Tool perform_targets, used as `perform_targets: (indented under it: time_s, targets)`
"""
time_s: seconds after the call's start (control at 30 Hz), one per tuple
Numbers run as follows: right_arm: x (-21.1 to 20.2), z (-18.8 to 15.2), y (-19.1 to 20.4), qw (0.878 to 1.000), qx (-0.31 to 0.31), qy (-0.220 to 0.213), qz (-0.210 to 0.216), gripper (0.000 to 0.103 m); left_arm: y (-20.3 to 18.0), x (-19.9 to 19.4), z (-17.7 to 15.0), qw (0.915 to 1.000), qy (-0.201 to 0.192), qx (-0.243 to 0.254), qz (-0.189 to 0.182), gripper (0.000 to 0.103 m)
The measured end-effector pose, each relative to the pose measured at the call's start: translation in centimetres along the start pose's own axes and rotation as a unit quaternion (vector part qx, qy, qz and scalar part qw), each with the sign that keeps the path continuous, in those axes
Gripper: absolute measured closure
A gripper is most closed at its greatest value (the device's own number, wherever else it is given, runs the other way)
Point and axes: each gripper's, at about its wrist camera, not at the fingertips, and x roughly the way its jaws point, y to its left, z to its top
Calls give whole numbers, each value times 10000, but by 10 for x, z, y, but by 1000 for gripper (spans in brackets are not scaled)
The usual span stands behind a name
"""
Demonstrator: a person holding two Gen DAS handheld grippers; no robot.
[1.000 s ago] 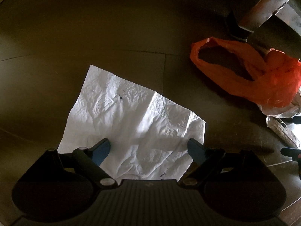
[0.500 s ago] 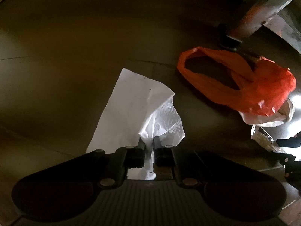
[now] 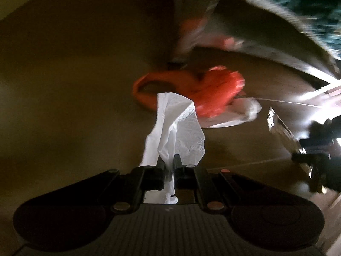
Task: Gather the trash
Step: 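Carry the white paper and stick wrapper in both tools over the teal bin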
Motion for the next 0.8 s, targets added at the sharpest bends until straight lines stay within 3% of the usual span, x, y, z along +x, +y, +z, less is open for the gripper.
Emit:
perform_targets:
  time_s: [0.23, 0.5, 0.6, 0.73, 0.8]
  targets:
    - [-102, -20, -26, 9934, 877, -692, -278, 84, -61, -85, 29, 9902, -745, 1177, -77, 96]
    - [-229, -53, -45, 9757, 1500, -1457, -661, 84, -134, -196, 63, 9580, -1799, 2230, -72, 96]
    - [-274, -72, -49, 9669, 1675, -1779, -740, 84, -171, -227, 65, 9416, -2127, 2608, -108, 96]
    - [-329, -99, -51, 9534, 1766, -2227, -1014, 84, -210, -267, 59, 9290, -2421, 2785, -265, 97]
    - [-357, -118, -52, 9452, 1830, -2465, -1115, 84, -225, -282, 58, 9288, -2476, 2734, -361, 98]
